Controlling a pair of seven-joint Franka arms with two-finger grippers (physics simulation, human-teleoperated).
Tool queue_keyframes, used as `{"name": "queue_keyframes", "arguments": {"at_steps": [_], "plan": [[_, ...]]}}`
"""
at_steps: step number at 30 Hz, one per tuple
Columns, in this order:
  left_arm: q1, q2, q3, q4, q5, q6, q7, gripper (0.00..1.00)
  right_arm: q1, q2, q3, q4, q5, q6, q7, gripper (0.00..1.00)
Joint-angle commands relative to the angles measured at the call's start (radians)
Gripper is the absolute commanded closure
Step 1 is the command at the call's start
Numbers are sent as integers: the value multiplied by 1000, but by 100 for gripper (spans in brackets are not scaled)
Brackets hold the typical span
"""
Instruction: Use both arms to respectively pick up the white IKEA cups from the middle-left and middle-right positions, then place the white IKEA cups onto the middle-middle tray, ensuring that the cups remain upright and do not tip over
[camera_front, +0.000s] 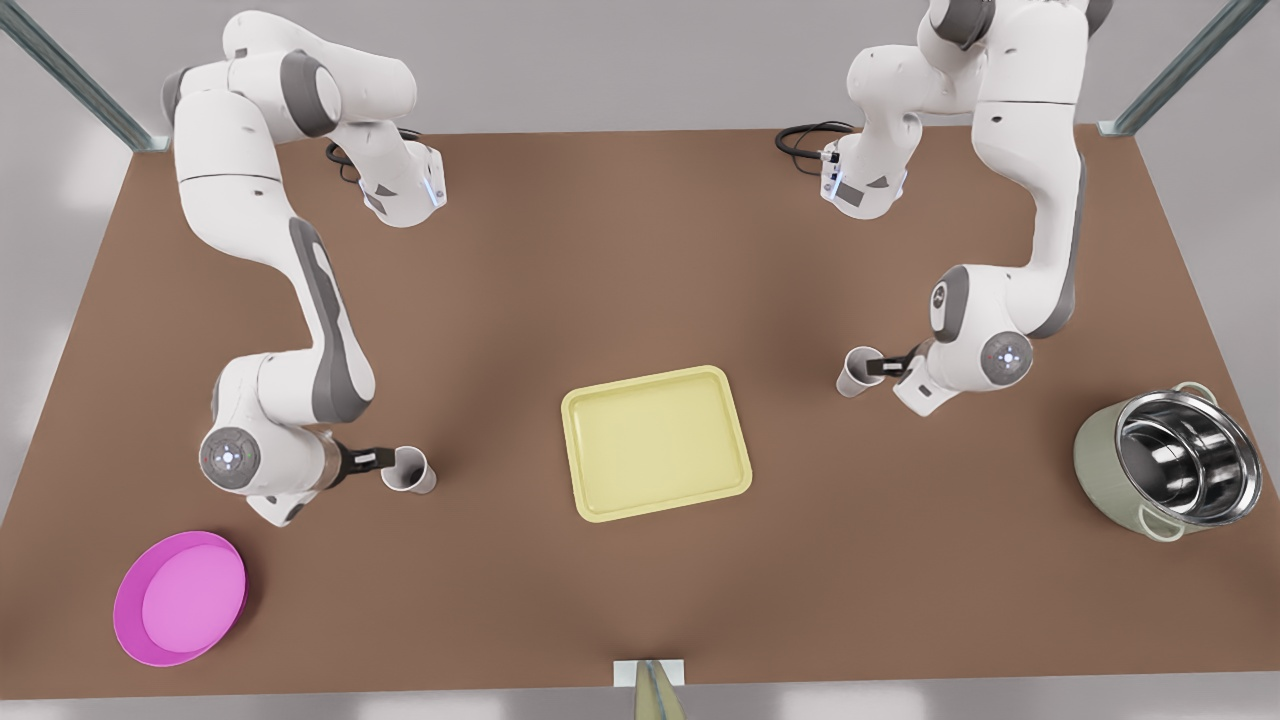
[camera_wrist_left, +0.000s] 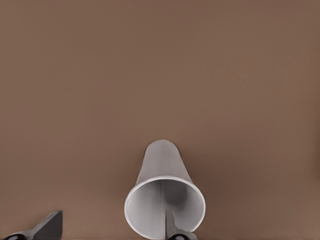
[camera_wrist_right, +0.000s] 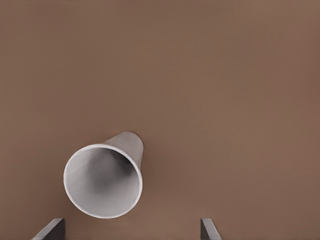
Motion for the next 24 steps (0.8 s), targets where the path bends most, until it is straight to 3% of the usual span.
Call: {"name": "queue_keyframes", "arguments": {"at_steps": [1,8,10,12,14,15,18,22,23,24], "plan": [[0,0,0,-29,-28,103,35,0,-3,0,0,-37,3,150,49,0],[-11,37,0,-95,-28,219,32,0,-10,57,2,-75,7,198,49,0],[-11,45,0,-95,-32,244,29,6,-9,67,2,-75,7,206,50,0],[-11,48,0,-94,-82,250,30,33,-9,77,2,-75,6,206,47,0],[-12,48,0,-92,-82,249,39,53,-6,78,2,-78,6,206,47,0],[-12,46,0,-92,-82,249,39,68,-3,89,0,-78,4,206,47,0],[-14,43,0,-89,-80,249,39,78,-1,104,2,-78,4,216,47,0],[-20,42,-12,-28,-75,233,30,79,0,118,2,-78,4,229,47,0],[-21,60,-46,44,-78,186,-43,79,0,120,2,-78,4,229,47,0],[-32,120,-78,223,-75,45,-216,79,0,120,2,-78,4,227,42,6]]}}
